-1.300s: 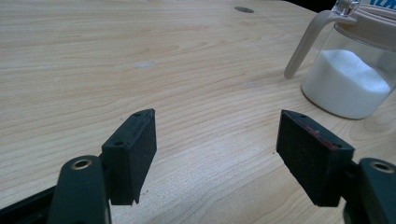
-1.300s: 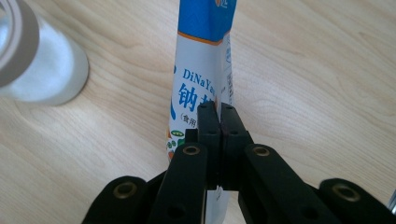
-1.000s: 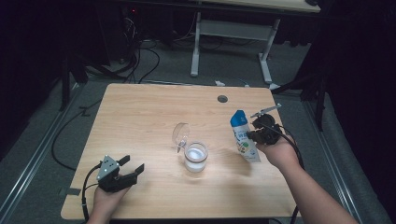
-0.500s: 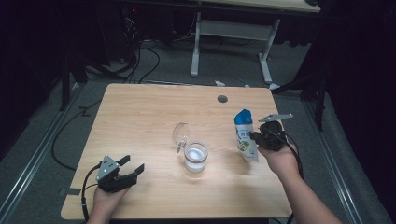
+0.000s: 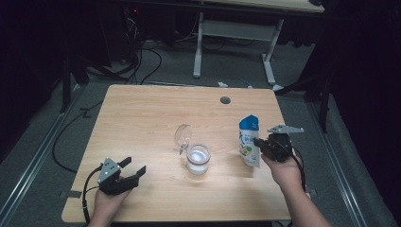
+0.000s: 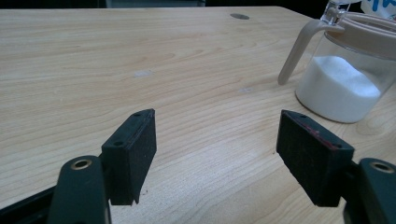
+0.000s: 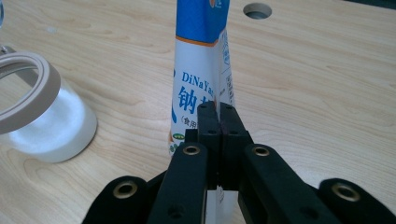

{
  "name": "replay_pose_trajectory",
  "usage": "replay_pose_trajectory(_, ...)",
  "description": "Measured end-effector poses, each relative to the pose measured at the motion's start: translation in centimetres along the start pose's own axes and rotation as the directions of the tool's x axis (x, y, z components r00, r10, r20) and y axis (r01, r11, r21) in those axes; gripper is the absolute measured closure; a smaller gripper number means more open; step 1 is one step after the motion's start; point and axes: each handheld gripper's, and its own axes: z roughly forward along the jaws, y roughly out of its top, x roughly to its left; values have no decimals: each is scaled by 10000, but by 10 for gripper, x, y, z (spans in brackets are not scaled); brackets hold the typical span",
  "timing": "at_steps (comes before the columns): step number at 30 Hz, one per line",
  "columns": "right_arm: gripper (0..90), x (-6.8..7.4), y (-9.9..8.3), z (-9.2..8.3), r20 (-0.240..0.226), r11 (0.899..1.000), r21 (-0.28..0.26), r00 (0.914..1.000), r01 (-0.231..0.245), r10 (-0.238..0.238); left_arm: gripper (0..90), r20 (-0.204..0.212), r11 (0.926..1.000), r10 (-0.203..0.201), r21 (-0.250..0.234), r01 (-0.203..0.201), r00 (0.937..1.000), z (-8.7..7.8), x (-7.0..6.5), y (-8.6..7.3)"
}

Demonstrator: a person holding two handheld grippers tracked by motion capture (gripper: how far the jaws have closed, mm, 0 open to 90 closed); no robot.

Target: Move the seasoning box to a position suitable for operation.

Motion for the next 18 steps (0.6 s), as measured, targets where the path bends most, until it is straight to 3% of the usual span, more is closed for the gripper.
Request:
replay_pose_trajectory(4, 897, -1, -8, -2, -80, 9982, -542, 9996, -258, 254, 292, 8, 10000, 14, 30, -14, 10000, 0, 0, 0)
replay_pose_trajectory(12, 897, 0, -19, -5, 1, 9910, -1308, 9995, -298, 300, 292, -5, 10000, 36, 19, -36, 10000, 0, 0, 0)
replay_pose_trajectory(18, 898, 0, -29, -7, 26, 9756, -2167, 9994, -345, 359, 292, -15, 10000, 7, 9, -7, 10000, -2, -2, 1)
